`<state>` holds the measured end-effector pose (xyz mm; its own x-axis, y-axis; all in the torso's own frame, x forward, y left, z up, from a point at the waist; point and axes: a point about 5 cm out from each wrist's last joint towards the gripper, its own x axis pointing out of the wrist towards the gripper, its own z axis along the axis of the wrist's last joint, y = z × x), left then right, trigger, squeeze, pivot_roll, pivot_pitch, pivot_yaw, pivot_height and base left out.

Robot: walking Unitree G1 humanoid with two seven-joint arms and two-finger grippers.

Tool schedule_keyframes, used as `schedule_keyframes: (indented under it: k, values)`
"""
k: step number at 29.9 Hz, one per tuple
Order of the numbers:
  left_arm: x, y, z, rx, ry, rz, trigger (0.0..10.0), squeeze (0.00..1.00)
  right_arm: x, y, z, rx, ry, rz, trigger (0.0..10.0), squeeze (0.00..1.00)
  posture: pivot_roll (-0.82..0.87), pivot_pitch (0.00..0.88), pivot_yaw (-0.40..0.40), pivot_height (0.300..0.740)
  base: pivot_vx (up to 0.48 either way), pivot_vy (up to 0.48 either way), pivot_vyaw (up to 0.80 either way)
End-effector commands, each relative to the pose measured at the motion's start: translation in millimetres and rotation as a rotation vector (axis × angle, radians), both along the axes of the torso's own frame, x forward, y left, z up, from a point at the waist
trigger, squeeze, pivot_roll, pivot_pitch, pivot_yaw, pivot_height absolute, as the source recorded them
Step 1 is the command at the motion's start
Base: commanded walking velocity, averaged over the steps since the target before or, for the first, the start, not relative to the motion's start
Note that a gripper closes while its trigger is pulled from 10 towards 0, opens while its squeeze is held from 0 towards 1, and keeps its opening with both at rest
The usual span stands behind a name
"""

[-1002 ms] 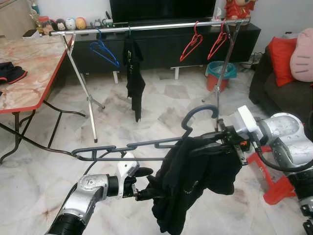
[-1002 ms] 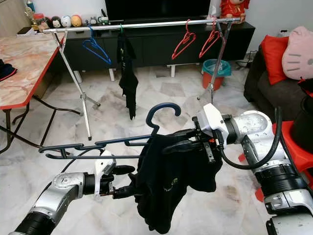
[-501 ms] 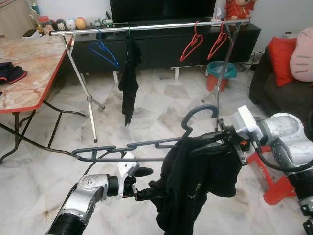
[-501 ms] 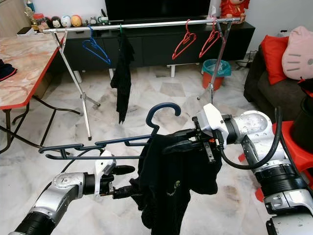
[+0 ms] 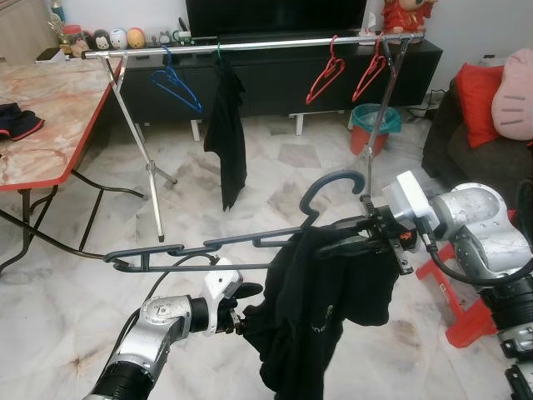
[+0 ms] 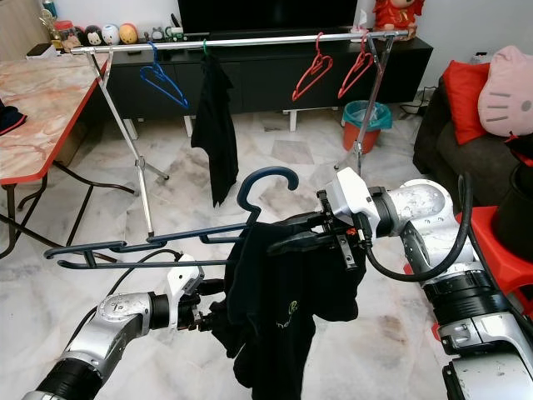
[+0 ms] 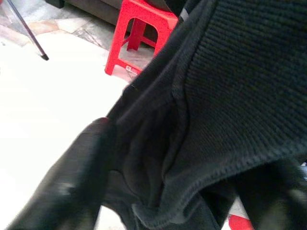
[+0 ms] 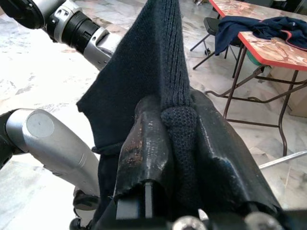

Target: Hang hanger

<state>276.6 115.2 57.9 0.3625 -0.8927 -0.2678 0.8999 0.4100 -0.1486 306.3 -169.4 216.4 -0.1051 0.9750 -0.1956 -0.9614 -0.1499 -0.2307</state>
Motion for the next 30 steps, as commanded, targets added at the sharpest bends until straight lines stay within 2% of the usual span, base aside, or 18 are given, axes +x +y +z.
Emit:
schedule_keyframes:
  k: [1,30]
  values:
    - [2.8,2.0,1.2,0.006,-0.010,0.007,0.0,0.00,0.9,4.1,11.2,0.003,-0.047,0.023,10.0,0.00,-0.12,0.000,0.012,0.740,0.000,0.000,0.00]
    - [1.5,13.8,2.1,0.014,0.000,0.011,0.0,0.00,-0.8,1.8,4.8,-0.012,-0.031,0.016,10.0,0.00,-0.11,0.000,0.015,0.740,0.000,0.000,0.00]
